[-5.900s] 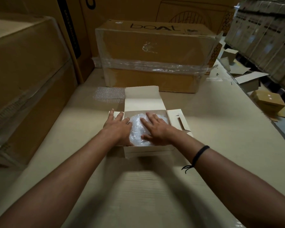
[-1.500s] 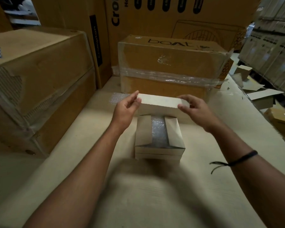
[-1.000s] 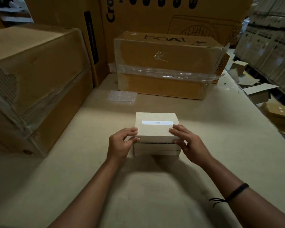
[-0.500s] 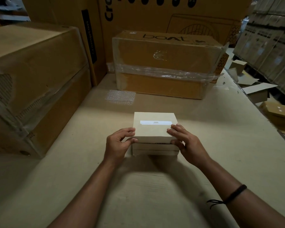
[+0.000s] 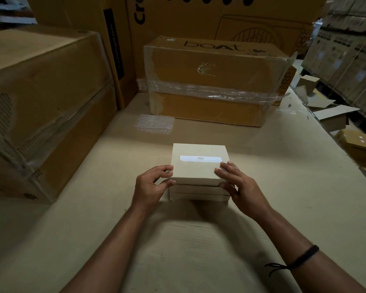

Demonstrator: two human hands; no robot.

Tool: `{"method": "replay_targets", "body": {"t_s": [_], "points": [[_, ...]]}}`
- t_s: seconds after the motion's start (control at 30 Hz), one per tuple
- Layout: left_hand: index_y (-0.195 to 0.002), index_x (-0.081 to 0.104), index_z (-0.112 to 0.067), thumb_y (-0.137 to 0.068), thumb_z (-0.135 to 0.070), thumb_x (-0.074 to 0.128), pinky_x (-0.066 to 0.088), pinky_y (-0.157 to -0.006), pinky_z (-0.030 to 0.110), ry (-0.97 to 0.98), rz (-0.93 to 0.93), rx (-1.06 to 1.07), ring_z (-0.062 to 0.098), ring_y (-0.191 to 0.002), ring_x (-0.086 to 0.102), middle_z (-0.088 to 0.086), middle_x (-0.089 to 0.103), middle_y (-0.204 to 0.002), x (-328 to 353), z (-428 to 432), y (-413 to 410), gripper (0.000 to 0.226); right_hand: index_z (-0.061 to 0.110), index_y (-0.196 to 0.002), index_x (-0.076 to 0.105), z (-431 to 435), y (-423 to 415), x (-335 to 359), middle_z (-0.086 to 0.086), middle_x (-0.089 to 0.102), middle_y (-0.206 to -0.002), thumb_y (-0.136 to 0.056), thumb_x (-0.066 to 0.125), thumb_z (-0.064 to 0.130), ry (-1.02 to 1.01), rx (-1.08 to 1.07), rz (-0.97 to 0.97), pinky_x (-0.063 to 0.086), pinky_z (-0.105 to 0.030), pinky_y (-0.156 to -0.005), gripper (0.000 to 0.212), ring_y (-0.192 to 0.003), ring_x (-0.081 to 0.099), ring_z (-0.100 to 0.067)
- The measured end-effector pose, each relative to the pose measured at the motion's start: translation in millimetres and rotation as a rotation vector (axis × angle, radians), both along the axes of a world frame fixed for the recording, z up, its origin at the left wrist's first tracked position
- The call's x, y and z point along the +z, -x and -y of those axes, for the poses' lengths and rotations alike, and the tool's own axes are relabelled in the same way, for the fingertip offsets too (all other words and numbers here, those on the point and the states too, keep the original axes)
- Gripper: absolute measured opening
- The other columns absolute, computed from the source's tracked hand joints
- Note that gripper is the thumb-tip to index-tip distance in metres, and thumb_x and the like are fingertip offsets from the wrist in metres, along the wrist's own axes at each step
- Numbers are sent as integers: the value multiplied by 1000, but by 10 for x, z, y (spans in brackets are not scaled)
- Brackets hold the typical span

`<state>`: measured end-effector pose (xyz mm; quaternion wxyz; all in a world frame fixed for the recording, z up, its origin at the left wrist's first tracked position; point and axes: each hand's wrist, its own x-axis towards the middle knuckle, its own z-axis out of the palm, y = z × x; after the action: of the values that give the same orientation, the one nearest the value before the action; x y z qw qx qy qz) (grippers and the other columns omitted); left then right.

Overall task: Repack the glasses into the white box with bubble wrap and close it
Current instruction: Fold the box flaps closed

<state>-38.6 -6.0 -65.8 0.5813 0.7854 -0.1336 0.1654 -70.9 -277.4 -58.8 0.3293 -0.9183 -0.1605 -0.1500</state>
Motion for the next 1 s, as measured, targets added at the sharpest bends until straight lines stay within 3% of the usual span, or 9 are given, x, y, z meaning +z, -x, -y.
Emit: {"method": "replay_targets", "body": {"t_s": [0.1, 0.2, 0.33, 0.47, 0.7, 0.8, 0.93, 1.0], "points": [[-90, 74, -15, -69, -1, 82, 52, -92, 27, -74, 43, 1, 5, -101, 66, -6, 71, -104, 30, -22, -5, 26, 21, -134, 57, 25, 2, 118, 5, 43, -147, -94, 56, 26, 4, -1, -66, 20, -10, -112, 40, -141, 29, -7], [-97, 75, -12, -69, -10, 85, 44, -96, 14, -198, 98, -3, -5, -107, 60, -6, 68, -113, 77, -39, -12, 29, 25, -147, 38, 80, -101, 323, 14, 24, -153, -94, 35, 49, 19, -6, -205, 14, -23, -116, 58, -144, 14, -3], [-101, 75, -9, -68, -7, 85, 41, -97, 12, -256, 135, -35, -12, -109, 56, -4, 66, -115, 50, -18, -32, 35, 24, -154, 13, 173, -495, 430, 7, 6, -161, -102, 24, 46, 219, 5, -383, 3, -30, -118, 57, -148, -1, -12], [-104, 74, -7, -68, -1, 84, 44, -99, 16, -282, 154, -37, -2, -110, 59, -1, 67, -116, 21, -40, -51, 37, 21, -155, 9, 186, -719, 334, 1, 1, -163, -105, 23, 39, 372, 22, -490, 1, -35, -119, 54, -149, -3, -15], [-101, 74, -5, -66, 2, 84, 45, -98, 17, -279, 165, -56, 4, -110, 62, 3, 68, -114, 0, -44, -74, 37, 19, -155, 6, 129, -665, 419, 1, 1, -163, -105, 19, 42, 560, -11, -450, 3, -39, -121, 57, -150, -2, -17], [-102, 74, -5, -66, 1, 84, 45, -98, 18, -273, 162, -65, 4, -110, 62, 2, 68, -115, 9, -49, -68, 38, 20, -155, 8, -3, -361, 500, 4, 4, -163, -103, 16, 46, 529, -16, -341, 4, -36, -121, 59, -149, 0, -13], [-103, 74, -5, -67, 1, 84, 45, -99, 19, -261, 159, -55, 4, -110, 62, 2, 67, -115, -6, -35, -70, 38, 17, -155, 5, -237, 106, 332, 2, 2, -163, -88, -3, 66, 590, -28, -286, 2, -32, -119, 83, -150, -1, -14], [-104, 73, -5, -67, 1, 83, 44, -99, 18, -264, 151, -56, 4, -111, 61, 1, 67, -116, -15, -28, -61, 39, 16, -155, 5, -263, 138, 224, -1, 3, -163, -84, -10, 67, 595, -56, -271, 1, -32, -119, 89, -150, 0, -16]]}}
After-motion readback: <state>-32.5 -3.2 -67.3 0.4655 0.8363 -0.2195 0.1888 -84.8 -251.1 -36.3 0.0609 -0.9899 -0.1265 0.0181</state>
